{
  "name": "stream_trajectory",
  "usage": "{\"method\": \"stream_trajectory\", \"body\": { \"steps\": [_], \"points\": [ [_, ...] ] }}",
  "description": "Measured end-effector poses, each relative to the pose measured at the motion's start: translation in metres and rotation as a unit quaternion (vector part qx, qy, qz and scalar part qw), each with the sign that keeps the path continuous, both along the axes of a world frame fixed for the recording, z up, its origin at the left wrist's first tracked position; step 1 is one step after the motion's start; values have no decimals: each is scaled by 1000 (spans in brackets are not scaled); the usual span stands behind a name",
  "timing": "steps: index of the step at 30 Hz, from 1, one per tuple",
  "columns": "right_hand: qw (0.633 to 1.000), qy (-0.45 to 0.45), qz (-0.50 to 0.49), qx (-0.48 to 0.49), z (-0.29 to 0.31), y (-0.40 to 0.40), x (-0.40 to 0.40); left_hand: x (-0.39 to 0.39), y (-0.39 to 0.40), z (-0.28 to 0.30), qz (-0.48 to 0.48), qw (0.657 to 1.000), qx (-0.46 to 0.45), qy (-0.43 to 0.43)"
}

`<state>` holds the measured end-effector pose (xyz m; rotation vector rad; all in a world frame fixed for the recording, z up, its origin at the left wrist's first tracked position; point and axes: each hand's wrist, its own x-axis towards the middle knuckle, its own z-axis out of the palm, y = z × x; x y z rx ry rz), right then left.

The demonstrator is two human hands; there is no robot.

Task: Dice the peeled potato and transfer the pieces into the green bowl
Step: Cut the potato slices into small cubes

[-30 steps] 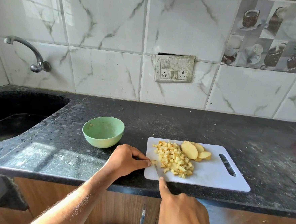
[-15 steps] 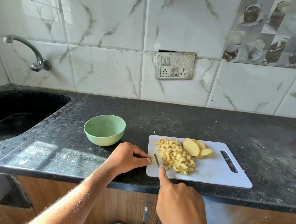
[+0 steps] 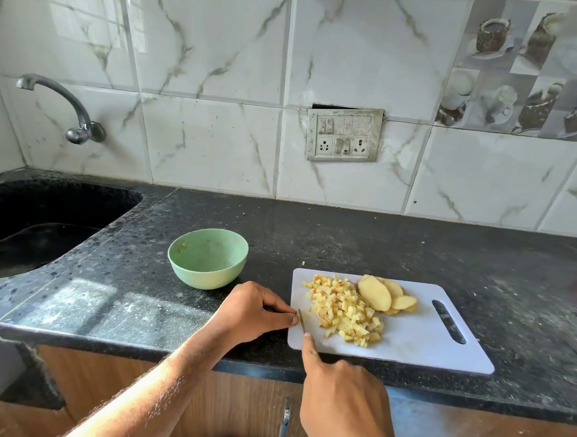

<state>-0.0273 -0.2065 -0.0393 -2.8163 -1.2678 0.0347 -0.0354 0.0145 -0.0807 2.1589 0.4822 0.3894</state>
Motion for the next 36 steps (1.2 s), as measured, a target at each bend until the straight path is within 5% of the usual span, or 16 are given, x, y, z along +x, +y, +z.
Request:
{"method": "stream_trajectory", "body": {
  "steps": [19,36],
  "points": [
    [995,-3,-68,75,3,-22,6,-7,-8,-3,-22,991,114,-58],
    [998,27,-51,35,10,-4,0,-6,-3,2,-20,997,65,-24]
  ]
}}
